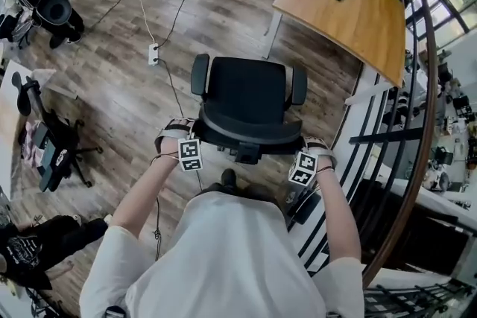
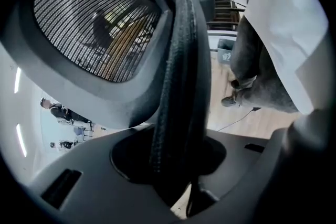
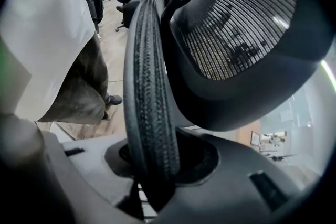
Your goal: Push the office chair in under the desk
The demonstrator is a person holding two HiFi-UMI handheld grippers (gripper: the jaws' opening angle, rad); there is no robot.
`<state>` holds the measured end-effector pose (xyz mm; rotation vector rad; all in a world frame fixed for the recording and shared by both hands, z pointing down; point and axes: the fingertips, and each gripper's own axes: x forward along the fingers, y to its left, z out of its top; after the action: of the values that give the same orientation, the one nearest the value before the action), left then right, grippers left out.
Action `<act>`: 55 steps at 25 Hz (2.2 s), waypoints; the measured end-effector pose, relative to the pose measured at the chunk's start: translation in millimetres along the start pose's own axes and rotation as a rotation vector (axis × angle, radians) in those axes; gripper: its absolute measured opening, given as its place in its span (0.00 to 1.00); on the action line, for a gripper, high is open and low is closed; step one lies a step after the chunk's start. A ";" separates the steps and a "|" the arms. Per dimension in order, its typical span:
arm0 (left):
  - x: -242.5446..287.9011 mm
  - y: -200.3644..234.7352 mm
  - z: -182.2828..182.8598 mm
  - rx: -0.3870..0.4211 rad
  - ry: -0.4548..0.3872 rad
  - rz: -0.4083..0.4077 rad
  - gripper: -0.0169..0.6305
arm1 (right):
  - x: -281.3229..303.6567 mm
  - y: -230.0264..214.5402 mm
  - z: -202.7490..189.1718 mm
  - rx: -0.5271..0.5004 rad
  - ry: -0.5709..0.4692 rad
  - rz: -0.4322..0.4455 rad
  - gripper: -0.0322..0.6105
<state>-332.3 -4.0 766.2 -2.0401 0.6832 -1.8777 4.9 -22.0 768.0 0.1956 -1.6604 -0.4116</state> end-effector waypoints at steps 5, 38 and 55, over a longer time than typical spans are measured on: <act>15.3 21.8 18.5 0.039 -0.021 -0.008 0.22 | 1.7 -11.5 -17.8 0.048 0.018 -0.012 0.25; 102.1 146.1 231.7 0.217 -0.143 -0.042 0.22 | 3.4 -92.6 -218.9 0.255 0.088 -0.064 0.26; 163.3 213.4 324.2 0.280 -0.186 -0.039 0.22 | 24.4 -146.7 -306.4 0.331 0.123 -0.075 0.26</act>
<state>-37.3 -304.4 760.4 -2.0223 0.3153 -1.6677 287.1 -212.5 761.1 0.5206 -1.5946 -0.1739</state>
